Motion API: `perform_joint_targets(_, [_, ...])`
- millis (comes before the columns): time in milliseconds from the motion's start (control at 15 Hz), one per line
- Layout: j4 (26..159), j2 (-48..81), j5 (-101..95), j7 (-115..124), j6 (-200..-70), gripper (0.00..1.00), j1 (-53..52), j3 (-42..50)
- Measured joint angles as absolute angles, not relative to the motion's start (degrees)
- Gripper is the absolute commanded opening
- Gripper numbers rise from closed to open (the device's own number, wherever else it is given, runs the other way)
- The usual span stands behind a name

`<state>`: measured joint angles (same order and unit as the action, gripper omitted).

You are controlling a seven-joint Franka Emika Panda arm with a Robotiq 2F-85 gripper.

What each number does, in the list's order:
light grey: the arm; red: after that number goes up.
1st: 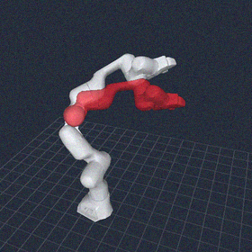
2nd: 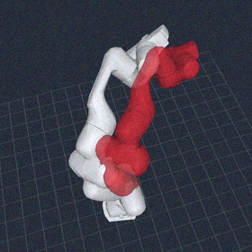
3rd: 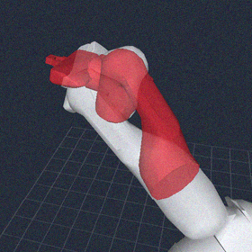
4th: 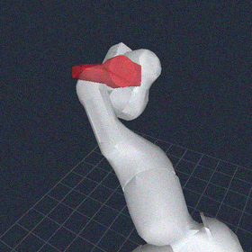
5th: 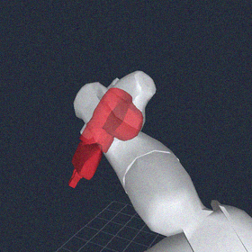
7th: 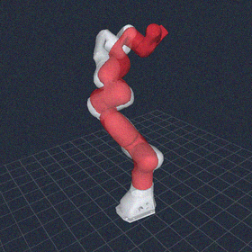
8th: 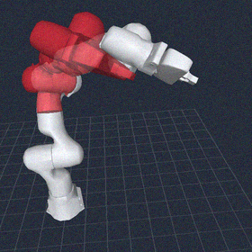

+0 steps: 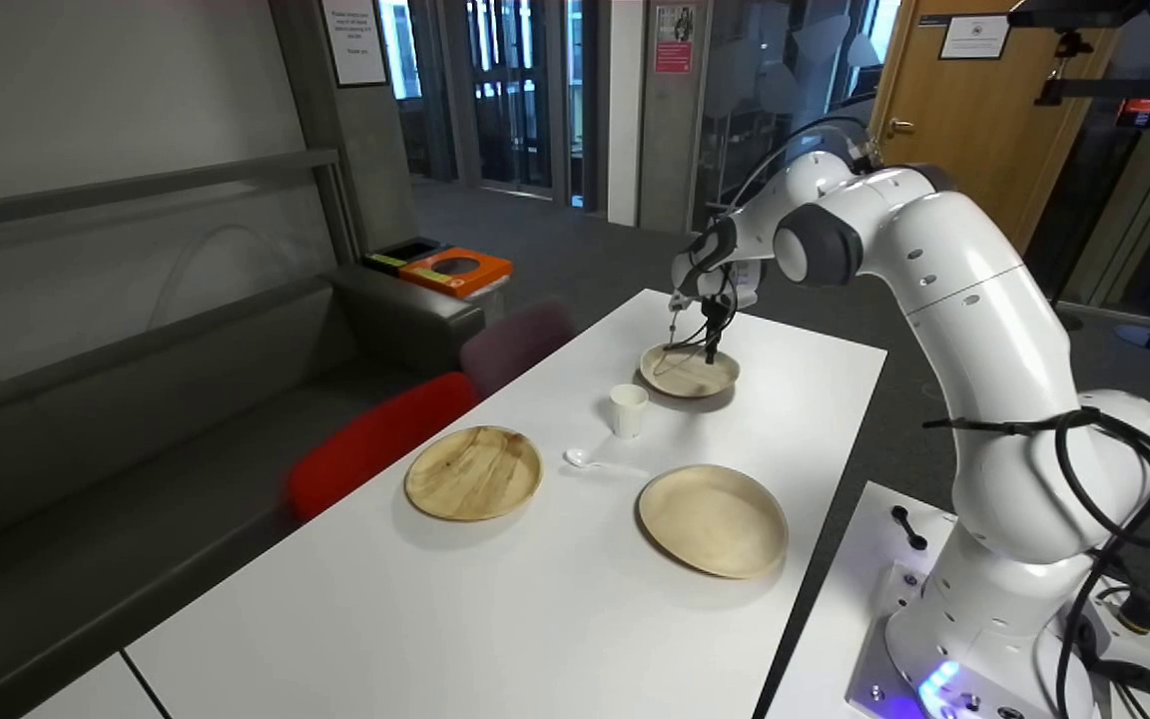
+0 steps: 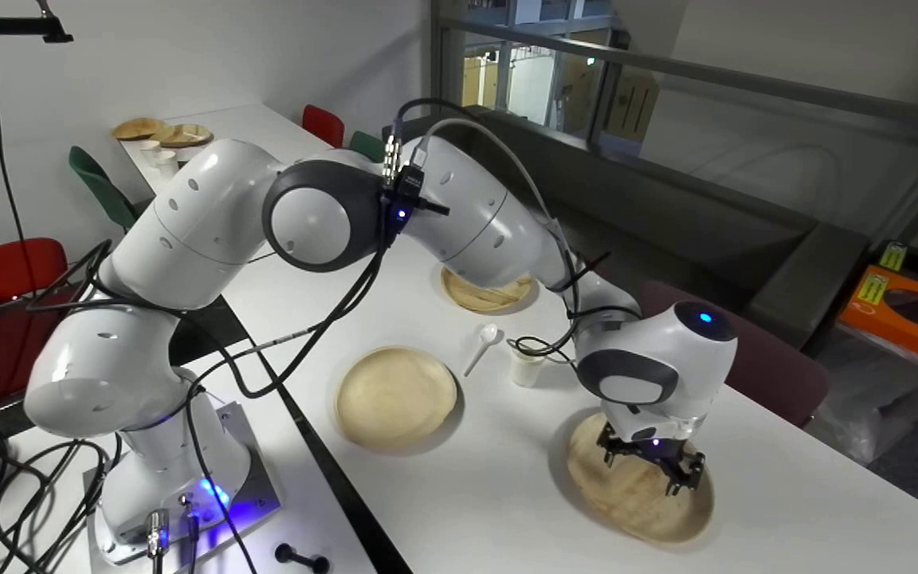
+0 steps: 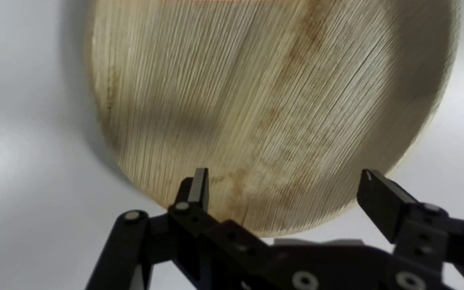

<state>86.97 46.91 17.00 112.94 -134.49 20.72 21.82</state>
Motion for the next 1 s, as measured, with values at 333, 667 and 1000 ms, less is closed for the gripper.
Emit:
perform_joint_targets(333, [80.0, 54.1, 15.4, 123.5, -134.3, 1.00, 20.4, 21.9])
perform_joint_targets(667, [74.2, 59.2, 13.7, 129.5, -133.5, 1.00, 20.4, 21.9])
perform_joint_targets(1000, [68.7, 62.6, 13.2, 133.1, -130.6, 1.00, 20.5, 21.9])
